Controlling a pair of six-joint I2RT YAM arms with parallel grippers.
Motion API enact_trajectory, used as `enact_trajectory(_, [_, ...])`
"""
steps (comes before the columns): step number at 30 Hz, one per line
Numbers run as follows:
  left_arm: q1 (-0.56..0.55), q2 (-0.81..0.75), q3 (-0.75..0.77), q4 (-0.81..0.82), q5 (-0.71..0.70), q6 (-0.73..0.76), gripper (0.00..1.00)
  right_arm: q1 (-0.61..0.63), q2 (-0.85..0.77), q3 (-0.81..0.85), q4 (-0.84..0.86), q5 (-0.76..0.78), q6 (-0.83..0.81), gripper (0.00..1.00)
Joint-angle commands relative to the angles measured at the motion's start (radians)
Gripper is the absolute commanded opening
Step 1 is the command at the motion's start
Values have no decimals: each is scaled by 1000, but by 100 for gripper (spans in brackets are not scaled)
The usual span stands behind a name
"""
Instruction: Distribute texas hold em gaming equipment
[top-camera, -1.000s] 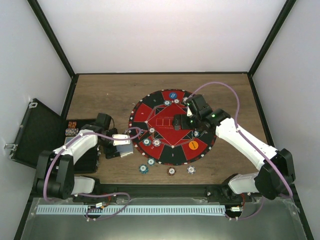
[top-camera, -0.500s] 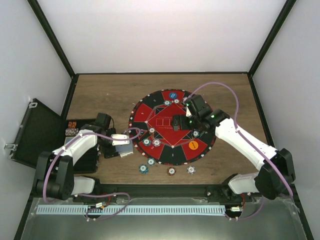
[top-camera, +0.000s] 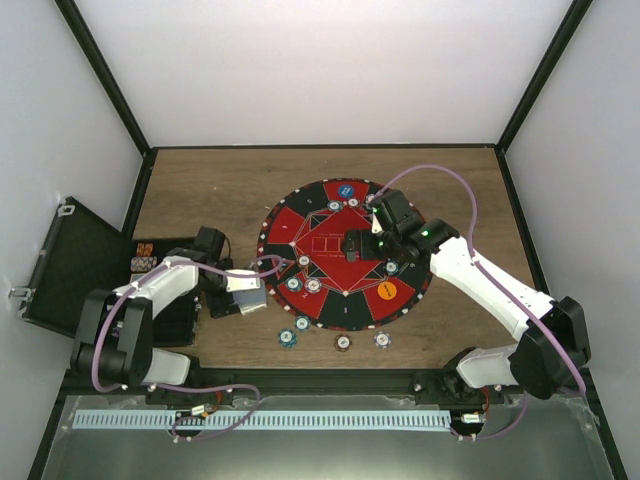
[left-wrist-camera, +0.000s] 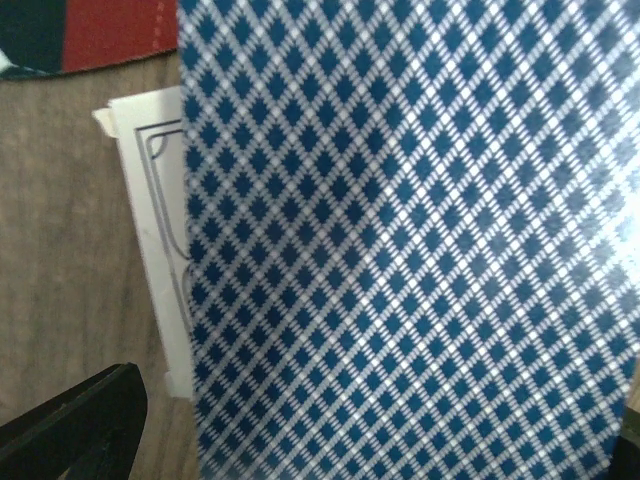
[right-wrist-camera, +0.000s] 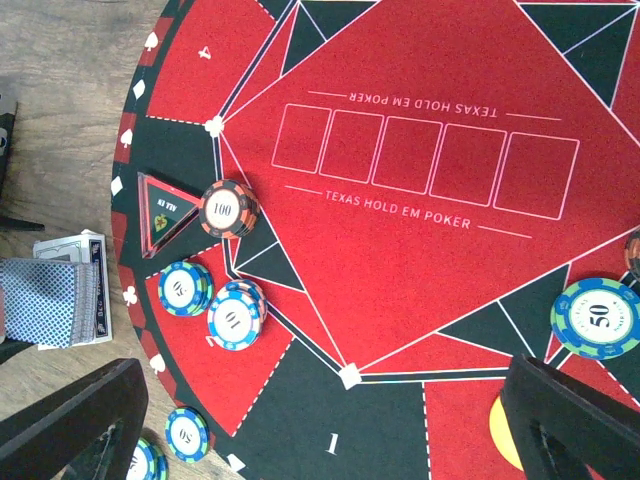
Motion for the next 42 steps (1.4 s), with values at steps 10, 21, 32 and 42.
enact_trajectory(10, [-5,48,-26,49,17,-15,100,16,1,-1,20,-14,9,99])
enact_trajectory(21, [-6,53,-49,68,8,-11,92,28,6,-8,25,-17,17,94])
enact_trajectory(32, [-6,44,-53,68,9,-7,77,37,6,-18,35,-29,23,84])
enact_trajectory(42, [-6,33,-64,77,12,-7,63,51,20,-15,49,-52,29,79])
